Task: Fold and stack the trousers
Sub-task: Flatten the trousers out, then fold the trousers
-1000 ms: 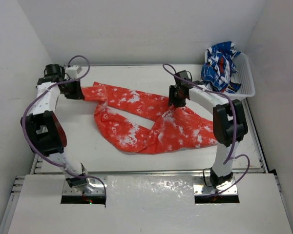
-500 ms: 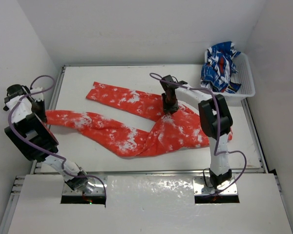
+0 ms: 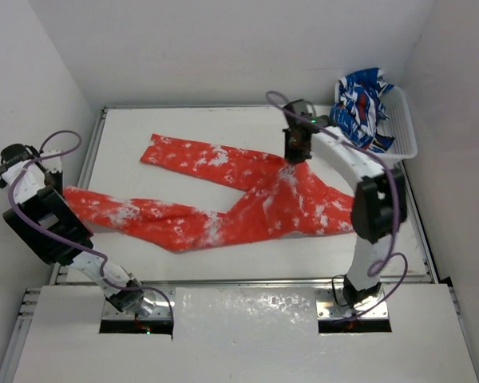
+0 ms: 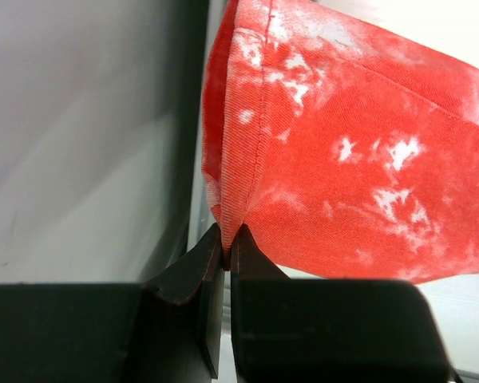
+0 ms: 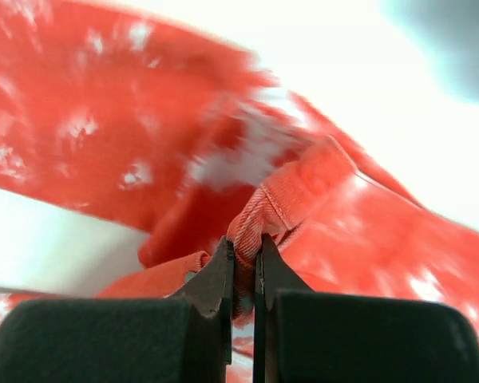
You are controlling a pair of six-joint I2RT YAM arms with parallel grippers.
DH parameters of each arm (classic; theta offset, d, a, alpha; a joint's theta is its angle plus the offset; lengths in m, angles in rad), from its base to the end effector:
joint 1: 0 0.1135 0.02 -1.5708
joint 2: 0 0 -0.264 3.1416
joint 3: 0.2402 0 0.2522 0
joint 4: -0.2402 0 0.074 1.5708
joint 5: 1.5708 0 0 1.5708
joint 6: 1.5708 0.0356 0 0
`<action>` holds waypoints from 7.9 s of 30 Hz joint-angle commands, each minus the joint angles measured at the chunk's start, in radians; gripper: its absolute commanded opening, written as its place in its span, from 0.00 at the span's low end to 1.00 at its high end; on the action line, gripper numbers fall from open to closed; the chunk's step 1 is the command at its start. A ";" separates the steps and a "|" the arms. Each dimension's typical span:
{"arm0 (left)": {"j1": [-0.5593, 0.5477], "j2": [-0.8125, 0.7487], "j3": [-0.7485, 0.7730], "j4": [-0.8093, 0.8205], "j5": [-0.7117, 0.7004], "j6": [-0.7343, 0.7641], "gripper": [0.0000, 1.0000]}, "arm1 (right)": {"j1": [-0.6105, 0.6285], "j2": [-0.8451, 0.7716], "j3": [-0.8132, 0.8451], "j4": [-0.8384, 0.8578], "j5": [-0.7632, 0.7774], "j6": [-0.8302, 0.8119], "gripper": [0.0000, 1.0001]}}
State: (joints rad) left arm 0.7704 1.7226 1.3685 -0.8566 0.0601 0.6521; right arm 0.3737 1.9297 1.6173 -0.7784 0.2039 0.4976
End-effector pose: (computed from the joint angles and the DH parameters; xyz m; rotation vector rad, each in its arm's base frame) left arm 0.2520 0.2416 0.2433 -0.1512 2.8135 0.2706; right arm 0.3886 0.1446 0.2459 0.2279 2.6136 0.0276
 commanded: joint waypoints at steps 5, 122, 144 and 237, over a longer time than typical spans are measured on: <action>0.053 -0.049 -0.081 0.036 -0.022 0.072 0.00 | -0.260 -0.656 -0.556 0.083 0.148 0.232 0.00; -0.230 0.219 0.335 0.379 0.303 -0.443 0.00 | -0.667 -0.488 -0.775 0.712 -0.205 -0.168 0.00; 0.164 -0.074 -0.161 -0.131 0.179 -0.008 0.72 | -0.927 -0.687 -0.988 0.174 0.049 0.217 0.86; -0.221 0.344 0.317 0.033 0.057 -0.350 0.00 | -0.737 -0.009 -0.444 0.473 -0.233 -0.135 0.00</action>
State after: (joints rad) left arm 0.5285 2.1441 1.6356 -0.7944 0.2115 0.2916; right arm -0.3740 1.9560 1.2007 -0.3363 0.0032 0.4339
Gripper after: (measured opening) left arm 0.018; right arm 0.022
